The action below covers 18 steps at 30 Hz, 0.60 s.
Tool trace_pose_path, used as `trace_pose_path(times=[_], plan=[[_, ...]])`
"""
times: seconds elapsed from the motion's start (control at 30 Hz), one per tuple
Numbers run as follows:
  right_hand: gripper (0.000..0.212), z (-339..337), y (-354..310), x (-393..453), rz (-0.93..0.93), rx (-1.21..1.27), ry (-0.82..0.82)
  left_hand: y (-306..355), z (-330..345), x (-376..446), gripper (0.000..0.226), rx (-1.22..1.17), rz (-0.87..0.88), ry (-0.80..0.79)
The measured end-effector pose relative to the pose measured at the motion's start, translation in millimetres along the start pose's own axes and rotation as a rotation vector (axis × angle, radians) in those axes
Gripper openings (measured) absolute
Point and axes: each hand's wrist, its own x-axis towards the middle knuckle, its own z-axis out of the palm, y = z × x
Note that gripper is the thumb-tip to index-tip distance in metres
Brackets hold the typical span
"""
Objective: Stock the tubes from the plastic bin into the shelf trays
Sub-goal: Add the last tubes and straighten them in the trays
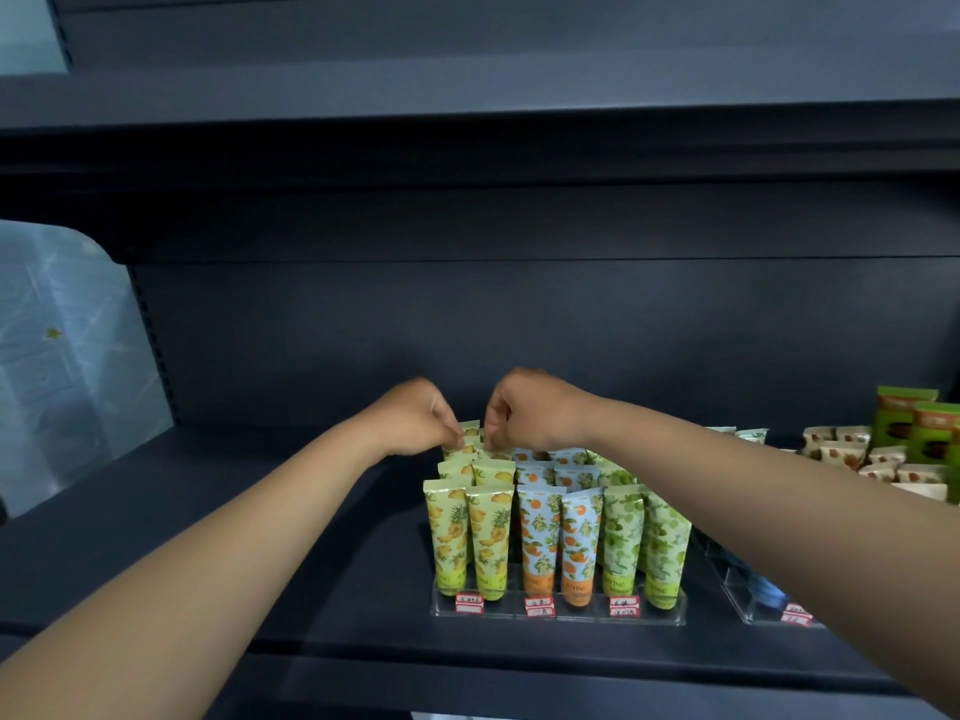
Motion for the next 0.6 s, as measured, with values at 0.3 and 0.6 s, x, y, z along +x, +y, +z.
trace_pose_path(times=[0.3, 0.6], plan=[[0.019, 1.3, 1.6, -1.5, -0.008, -0.069, -0.078, 0.4, -5.4, -5.2, 0.012, 0.012, 0.062, -0.006], [0.015, -0.9, 3.1, -2.3, -0.012, -0.046, -0.031, 3.4, -4.4, -4.5, 0.005, 0.031, 0.071, -0.037]])
